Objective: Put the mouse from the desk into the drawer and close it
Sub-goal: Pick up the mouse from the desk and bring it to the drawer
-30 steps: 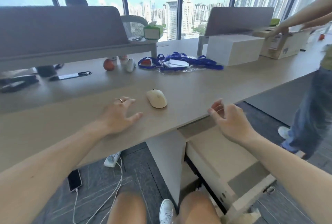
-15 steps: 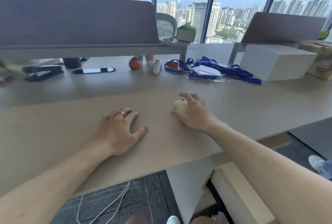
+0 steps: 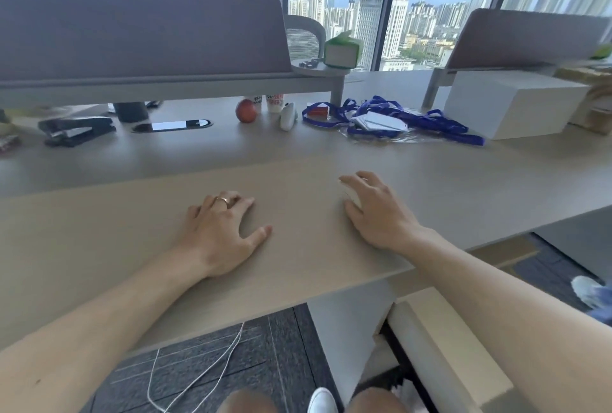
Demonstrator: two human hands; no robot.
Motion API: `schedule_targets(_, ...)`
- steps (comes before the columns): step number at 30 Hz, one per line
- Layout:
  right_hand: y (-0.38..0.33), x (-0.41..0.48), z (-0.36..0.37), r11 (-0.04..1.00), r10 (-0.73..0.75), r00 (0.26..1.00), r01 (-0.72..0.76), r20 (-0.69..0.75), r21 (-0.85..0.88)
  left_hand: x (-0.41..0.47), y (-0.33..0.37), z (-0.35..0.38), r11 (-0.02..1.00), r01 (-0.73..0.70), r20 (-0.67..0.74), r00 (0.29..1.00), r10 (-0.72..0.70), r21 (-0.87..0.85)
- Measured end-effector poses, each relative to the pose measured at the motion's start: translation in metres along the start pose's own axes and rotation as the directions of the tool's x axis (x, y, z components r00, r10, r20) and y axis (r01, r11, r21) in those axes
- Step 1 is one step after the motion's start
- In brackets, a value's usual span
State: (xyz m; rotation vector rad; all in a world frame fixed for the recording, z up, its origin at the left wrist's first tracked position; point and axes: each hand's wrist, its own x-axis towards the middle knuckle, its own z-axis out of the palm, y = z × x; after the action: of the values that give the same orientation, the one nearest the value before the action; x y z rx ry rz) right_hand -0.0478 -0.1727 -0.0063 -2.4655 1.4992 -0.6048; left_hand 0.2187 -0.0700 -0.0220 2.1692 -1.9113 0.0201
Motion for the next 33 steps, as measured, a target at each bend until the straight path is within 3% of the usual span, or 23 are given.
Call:
schedule_targets(3,0.029,-0.022,-0.019,1.000,0.024,1.000,-0.024,-0.016,-0.018,-0.002,0.025,0.000,0.997,-0.056,0.013,0.998,0.057,-0.049)
schedule_targets(9,0.090,-0.096,-0.062,0.995,0.067,0.995,-0.073,-0.077,-0.068,-0.023,0.120,0.019,0.919,-0.354,0.040,0.930,0.366,-0.173)
schedule_targets(14,0.138,-0.173,-0.095,0.990,0.080,0.989,-0.093,-0.122,-0.105,-0.051,0.203,0.032,0.756,-0.616,-0.011,0.776,0.630,-0.222)
schedule_targets(18,0.175,-0.221,-0.100,0.966,0.216,0.970,-0.229,-0.111,-0.119,-0.067,0.253,0.049,0.647,-0.719,0.008,0.667,0.745,-0.253)
schedule_targets(20,0.187,-0.240,-0.096,0.954,0.270,0.960,-0.277,-0.074,-0.110,-0.071,0.268,0.060,0.638,-0.714,0.040,0.657,0.753,-0.288)
schedule_targets(26,0.201,-0.265,-0.072,0.918,0.393,0.920,-0.392,-0.004,-0.051,-0.068,0.269,0.096,0.808,-0.556,0.296,0.752,0.589,-0.194)
schedule_targets(28,0.201,-0.263,-0.059,0.912,0.409,0.912,-0.409,0.022,-0.027,-0.066,0.265,0.102,0.832,-0.533,0.360,0.755,0.549,-0.151)
schedule_targets(33,0.196,-0.238,-0.027,0.900,0.434,0.893,-0.434,0.121,-0.031,-0.063,0.272,0.106,0.865,-0.491,0.381,0.784,0.490,-0.103)
